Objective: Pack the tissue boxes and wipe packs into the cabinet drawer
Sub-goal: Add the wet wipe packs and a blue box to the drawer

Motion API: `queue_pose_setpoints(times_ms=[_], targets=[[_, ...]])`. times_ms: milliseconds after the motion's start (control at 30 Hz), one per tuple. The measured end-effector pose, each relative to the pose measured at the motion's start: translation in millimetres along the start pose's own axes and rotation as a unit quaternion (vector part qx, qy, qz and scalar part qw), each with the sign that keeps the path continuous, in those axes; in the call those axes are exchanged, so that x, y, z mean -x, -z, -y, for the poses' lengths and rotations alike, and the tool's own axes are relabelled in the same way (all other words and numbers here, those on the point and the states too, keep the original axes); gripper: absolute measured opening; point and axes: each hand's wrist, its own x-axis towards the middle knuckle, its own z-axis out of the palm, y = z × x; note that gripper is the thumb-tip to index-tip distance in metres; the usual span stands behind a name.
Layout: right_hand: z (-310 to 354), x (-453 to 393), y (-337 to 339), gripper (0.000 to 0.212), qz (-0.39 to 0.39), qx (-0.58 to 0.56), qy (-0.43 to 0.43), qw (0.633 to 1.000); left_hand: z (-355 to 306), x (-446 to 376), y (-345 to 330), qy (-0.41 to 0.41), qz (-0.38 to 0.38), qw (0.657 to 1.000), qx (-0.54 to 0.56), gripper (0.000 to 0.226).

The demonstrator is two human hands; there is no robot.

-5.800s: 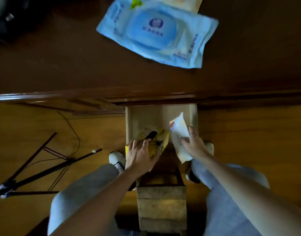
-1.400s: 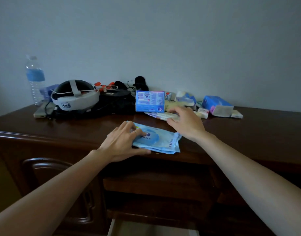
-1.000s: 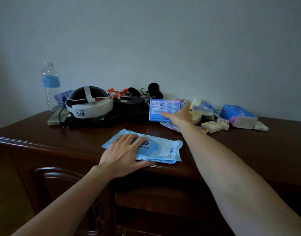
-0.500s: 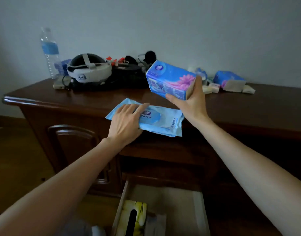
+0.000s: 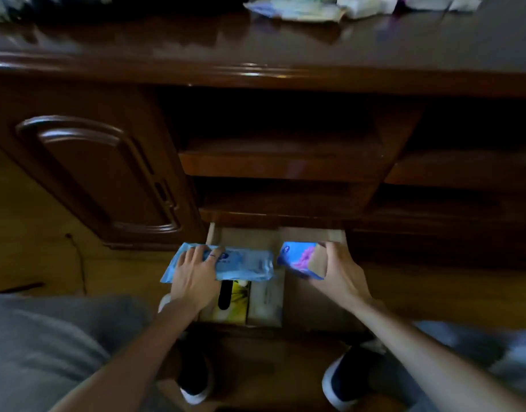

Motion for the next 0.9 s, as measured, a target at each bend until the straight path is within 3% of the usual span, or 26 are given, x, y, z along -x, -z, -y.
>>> queue_pose_setpoints(times_ms=[100, 200, 267, 367, 533, 633, 733, 800, 867, 900], targets=[[-20.8, 4.7, -34.3, 0.09, 0.044, 0.136, -0.036, 0.989, 1.8, -3.8, -24.5, 0.065, 0.021, 0.997, 0.033, 0.073], [-37.3, 15.2, -57.6, 0.087, 0.144, 0.227, 0.003, 0.963, 0.3, -7.8, -43.3, 0.078, 0.037, 0.996, 0.027, 0.089], [-40.6, 16.5, -65.4, 0.095, 0.224, 0.221, -0.005, 0.949, -4.0, -8.7, -53.4, 0.074, 0.051, 0.996, 0.019, 0.095], [-39.2, 6.3, -73.1, 0.085, 0.248, 0.206, -0.027, 0.946, -11.0, -8.0, -65.1, 0.068, 0.061, 0.996, 0.012, 0.097], [-42.8, -8.8, -94.5, 0.114, 0.355, 0.19, -0.042, 0.914, -16.0, -8.7, -66.9, 0.058, 0.035, 0.997, 0.025, 0.098], [-50.6, -18.9, -98.3, 0.11, 0.348, 0.242, -0.03, 0.905, -15.5, -9.1, -66.3, 0.059, 0.014, 0.997, 0.048, 0.103], [-52.1, -28.3, -91.4, 0.105, 0.334, 0.292, -0.08, 0.893, -18.7, -12.4, -68.6, 0.071, 0.044, 0.996, 0.04, 0.109], [-39.5, -26.0, -93.3, 0.095, 0.328, 0.336, -0.049, 0.882, -22.0, -13.7, -70.7, 0.078, 0.068, 0.994, 0.03, 0.114], [-21.7, -20.1, -103.0, 0.074, 0.29, 0.302, 0.032, 0.907, -25.5, -13.2, -72.6, 0.088, 0.078, 0.992, 0.037, 0.119], [-12.3, -17.4, -109.9, 0.074, 0.272, 0.238, 0.052, 0.931, -27.3, -12.5, -73.0, 0.098, 0.075, 0.991, 0.05, 0.121]])
